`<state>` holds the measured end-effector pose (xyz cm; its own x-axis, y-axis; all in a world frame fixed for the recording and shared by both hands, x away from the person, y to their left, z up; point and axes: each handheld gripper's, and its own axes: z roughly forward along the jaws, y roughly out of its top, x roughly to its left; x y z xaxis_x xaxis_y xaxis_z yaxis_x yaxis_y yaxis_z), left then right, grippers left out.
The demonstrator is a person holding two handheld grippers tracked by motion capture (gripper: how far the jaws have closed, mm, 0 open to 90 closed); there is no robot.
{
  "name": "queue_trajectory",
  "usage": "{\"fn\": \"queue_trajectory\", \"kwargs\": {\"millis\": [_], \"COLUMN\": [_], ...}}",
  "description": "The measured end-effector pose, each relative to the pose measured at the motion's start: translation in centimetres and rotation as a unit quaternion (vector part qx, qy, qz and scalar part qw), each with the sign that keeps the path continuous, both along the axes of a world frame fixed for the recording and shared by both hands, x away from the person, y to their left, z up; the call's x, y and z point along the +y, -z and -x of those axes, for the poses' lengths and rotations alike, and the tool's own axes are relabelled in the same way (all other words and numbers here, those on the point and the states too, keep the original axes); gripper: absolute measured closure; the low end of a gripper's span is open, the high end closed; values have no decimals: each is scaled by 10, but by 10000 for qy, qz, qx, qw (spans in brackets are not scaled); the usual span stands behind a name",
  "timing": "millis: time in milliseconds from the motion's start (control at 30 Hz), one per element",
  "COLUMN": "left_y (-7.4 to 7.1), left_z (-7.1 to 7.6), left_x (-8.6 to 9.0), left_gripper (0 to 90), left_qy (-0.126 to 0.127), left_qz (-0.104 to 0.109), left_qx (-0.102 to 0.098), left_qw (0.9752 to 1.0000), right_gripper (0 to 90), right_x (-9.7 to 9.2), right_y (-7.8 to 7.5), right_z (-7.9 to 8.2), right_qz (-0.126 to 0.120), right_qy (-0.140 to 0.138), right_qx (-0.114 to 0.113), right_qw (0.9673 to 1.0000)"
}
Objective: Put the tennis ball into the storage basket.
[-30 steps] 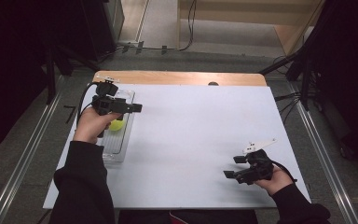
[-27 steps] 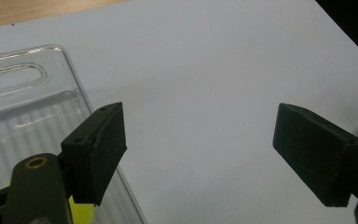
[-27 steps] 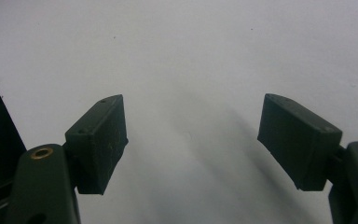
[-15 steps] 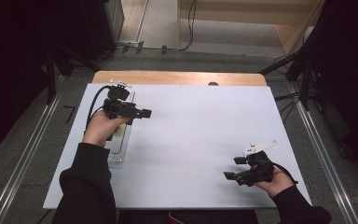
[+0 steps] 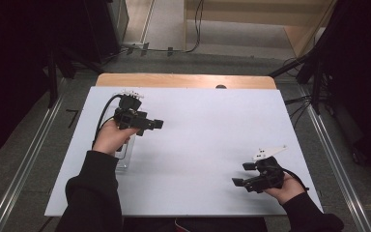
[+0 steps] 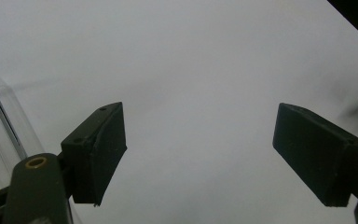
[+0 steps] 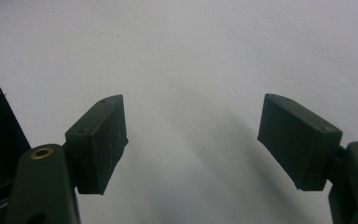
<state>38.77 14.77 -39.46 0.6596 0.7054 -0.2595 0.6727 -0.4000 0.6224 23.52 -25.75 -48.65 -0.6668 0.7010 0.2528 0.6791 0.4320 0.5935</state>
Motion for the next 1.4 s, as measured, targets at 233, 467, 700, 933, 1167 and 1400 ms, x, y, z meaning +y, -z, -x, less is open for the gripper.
{"fn": "queue_trajectory", "kwargs": {"millis": [233,467,700,933,1167,1400], "left_y": [5,12,18,21,27,32], "left_z": [10,20,28,38,45,54], "left_x": [1,1,0,-2,-5,-4], "left_gripper": [179,179,179,179,179,179], "left_qy": [16,34,162,245,356,436], "left_qz": [67,32,144,173,131,124], "left_qx": [-32,-76,-16,-24,19,-19], "left_qw": [10000,10000,9998,9995,9993,9990], "right_gripper": [216,217,216,216,216,216], "right_x": [1,0,0,0,0,1], "right_y": [-1,0,0,1,1,1], "right_z": [0,0,0,0,0,0], "right_qz": [17,17,12,28,29,37], "right_qy": [-11,4,-6,-37,-28,-32], "right_qx": [19,11,14,29,26,39], "right_qw": [10000,10000,10000,10000,10000,10000]}}
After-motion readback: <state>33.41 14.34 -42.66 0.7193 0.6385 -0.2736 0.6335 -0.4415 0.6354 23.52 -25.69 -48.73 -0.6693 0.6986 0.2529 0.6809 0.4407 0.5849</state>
